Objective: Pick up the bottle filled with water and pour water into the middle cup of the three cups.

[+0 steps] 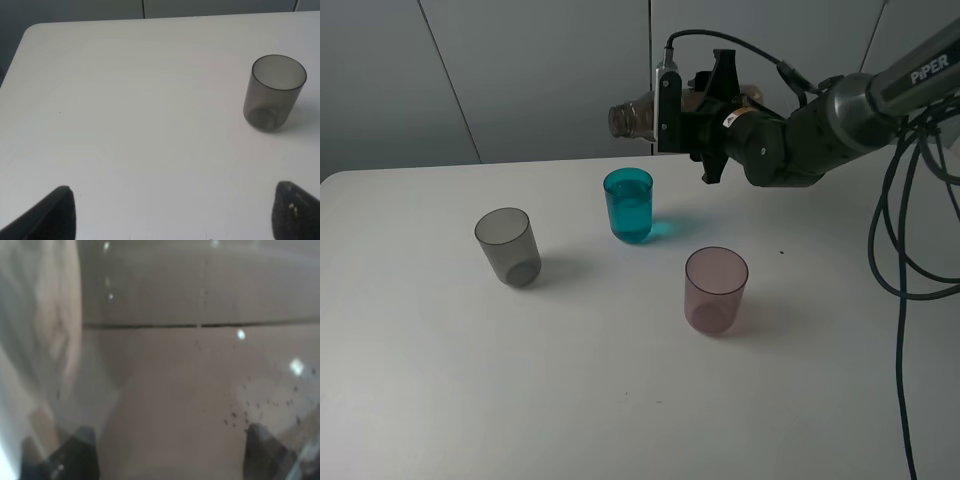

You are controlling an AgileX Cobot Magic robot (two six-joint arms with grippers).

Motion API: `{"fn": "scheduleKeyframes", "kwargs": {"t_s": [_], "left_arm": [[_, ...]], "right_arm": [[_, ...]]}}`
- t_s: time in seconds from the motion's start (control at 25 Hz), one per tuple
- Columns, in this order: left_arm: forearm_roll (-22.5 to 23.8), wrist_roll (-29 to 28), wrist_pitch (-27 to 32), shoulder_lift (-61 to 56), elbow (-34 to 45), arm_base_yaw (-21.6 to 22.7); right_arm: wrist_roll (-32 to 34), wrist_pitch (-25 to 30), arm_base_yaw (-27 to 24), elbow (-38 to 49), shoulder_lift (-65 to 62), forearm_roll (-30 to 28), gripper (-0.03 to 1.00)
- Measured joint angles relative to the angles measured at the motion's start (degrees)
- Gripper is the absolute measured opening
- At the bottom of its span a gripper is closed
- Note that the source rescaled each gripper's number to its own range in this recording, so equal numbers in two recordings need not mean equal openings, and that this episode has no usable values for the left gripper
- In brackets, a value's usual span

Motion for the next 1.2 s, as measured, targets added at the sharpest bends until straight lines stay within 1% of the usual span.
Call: {"fn": "scheduleKeyframes", "kwargs": {"t_s": [0.08,0.16,0.28,0.4,0.64,0.72,0.8,0.84,0.92,1.08,1.2], "left_arm": [[0.0,0.0,0.0,0.0,0.0,0.0],[0.0,0.0,0.0,0.0,0.0,0.0],[0.0,0.0,0.0,0.0,0.0,0.0],[0.0,0.0,0.0,0.0,0.0,0.0],[0.0,0.0,0.0,0.0,0.0,0.0],[0.0,0.0,0.0,0.0,0.0,0.0],[0.0,0.0,0.0,0.0,0.0,0.0],[0.0,0.0,0.0,0.0,0.0,0.0],[0.0,0.0,0.0,0.0,0.0,0.0],[0.0,0.0,0.0,0.0,0.0,0.0],[0.0,0.0,0.0,0.0,0.0,0.0]], "right_arm": [[13.0,0.9,-0.1,0.0,-2.0,0.0,0.03],[23.2,0.9,-0.9,0.4,-3.7,-1.1,0.03],[35.0,1.0,-2.6,2.5,-6.3,-5.0,0.03],[47.8,1.1,-4.4,5.3,-8.2,-10.8,0.03],[83.9,1.1,-9.6,9.0,-9.6,-25.7,0.03],[92.0,-0.5,-11.1,9.1,-9.1,-29.0,0.03],[95.9,-3.8,-11.9,9.1,-7.8,-30.6,0.03],[96.3,-5.1,-12.1,9.1,-6.8,-30.8,0.03],[96.0,-7.1,-12.1,9.1,-4.5,-31.5,0.03],[93.5,-8.9,-12.1,9.1,0.8,-31.5,0.03],[92.6,-12.6,-12.1,9.1,3.8,-31.0,0.03]]}}
